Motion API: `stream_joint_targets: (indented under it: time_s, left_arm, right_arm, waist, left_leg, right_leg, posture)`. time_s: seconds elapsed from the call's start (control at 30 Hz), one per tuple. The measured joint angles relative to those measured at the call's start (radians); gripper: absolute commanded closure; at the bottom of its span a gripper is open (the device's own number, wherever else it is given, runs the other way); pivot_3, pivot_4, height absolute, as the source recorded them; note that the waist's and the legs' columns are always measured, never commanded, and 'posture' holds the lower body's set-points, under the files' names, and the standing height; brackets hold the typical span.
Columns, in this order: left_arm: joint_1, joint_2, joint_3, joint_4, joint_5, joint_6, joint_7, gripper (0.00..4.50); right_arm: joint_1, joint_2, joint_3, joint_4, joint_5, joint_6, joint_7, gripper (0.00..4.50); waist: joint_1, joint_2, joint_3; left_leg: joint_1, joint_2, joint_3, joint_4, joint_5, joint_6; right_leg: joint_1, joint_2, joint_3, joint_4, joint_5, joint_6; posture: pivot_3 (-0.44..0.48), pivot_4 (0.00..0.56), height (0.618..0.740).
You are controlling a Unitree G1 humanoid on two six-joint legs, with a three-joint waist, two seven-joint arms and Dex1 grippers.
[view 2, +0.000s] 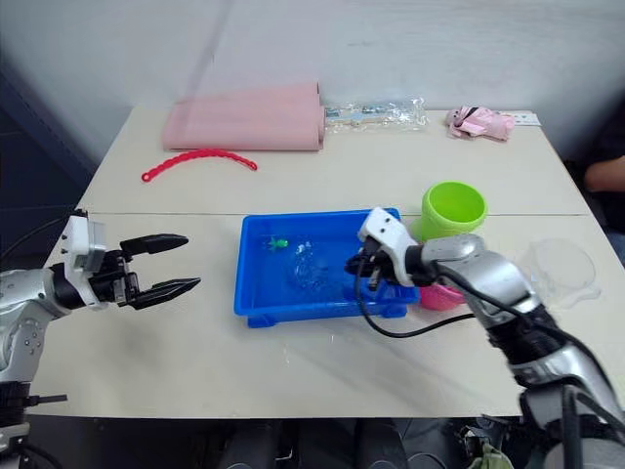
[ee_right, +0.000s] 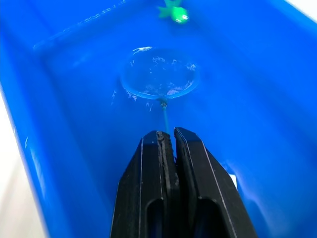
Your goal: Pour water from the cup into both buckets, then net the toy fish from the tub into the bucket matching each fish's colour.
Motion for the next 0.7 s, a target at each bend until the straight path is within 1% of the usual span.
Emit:
stream_joint_targets:
  time_s: [0.07,0.13,0.23,0.37,0.43,0.57,0.7]
  left_arm:
    - [-0.005,0.0,-0.003,0.001,0.006,0.0,0.008,0.14]
    - [-0.011,0.0,-0.006,-0.002,0.008,0.0,0.015,0.14]
    - [-0.007,-0.003,-0.009,-0.01,0.009,0.002,0.026,0.14]
    - [0.001,-0.003,-0.013,-0.024,0.009,0.005,0.032,0.14]
    - [0.001,-0.003,-0.015,-0.037,0.009,0.007,0.033,0.14]
    - [0.001,-0.003,-0.021,-0.043,0.008,0.015,0.033,0.14]
    - [-0.003,-0.015,-0.034,-0.045,0.008,0.021,0.034,0.14]
  right_arm:
    - [-0.024,0.071,-0.001,0.059,-0.036,-0.011,-0.018,4.5]
    - [-0.033,0.117,-0.001,0.085,-0.06,-0.033,-0.025,4.5]
    - [-0.037,0.168,-0.01,0.137,-0.106,-0.085,-0.041,4.5]
    - [-0.035,0.207,-0.032,0.152,-0.126,-0.131,-0.043,4.5]
    - [-0.031,0.213,-0.046,0.15,-0.135,-0.159,-0.04,4.5]
    - [0.027,0.21,-0.069,0.125,-0.154,-0.23,-0.02,4.5]
    - [0.116,0.171,-0.101,0.023,-0.156,-0.257,-0.005,4.5]
  waist:
    - [-0.006,0.0,0.0]
    - [-0.009,0.0,0.0]
    - [-0.009,0.0,0.0]
    - [-0.009,0.0,0.0]
    - [-0.009,0.0,0.0]
    - [-0.009,-0.001,0.0]
    - [-0.008,-0.001,0.0]
  left_leg:
    - [0.0,0.0,0.001,0.001,0.0,0.0]
    - [0.0,0.0,0.001,0.001,0.0,0.0]
    - [0.0,0.0,0.002,0.0,0.0,0.0]
    - [0.0,0.0,0.004,0.0,0.0,0.0]
    - [0.0,0.0,0.005,-0.001,0.0,0.0]
    - [0.0,0.0,0.006,-0.001,0.0,0.0]
    - [-0.001,0.0,0.007,-0.001,0.0,0.0]
  right_leg:
    - [0.0,0.0,0.0,0.001,0.0,0.0]
    - [-0.001,0.0,0.0,0.002,0.0,0.0]
    - [-0.002,0.0,0.0,0.003,0.0,0.0]
    - [-0.004,0.0,0.001,0.004,0.0,0.0]
    - [-0.005,0.0,0.002,0.004,0.0,0.0]
    - [-0.006,0.0,0.002,0.004,0.0,0.0]
    - [-0.006,0.0,0.003,0.004,0.0,0.0]
  posture:
    - [0.0,0.15,0.74]
    - [0.0,0.15,0.74]
    - [0.0,0.15,0.74]
    - [0.0,0.15,0.74]
    - [0.0,0.15,0.74]
    - [0.0,0.15,0.74]
    - [0.0,0.15,0.74]
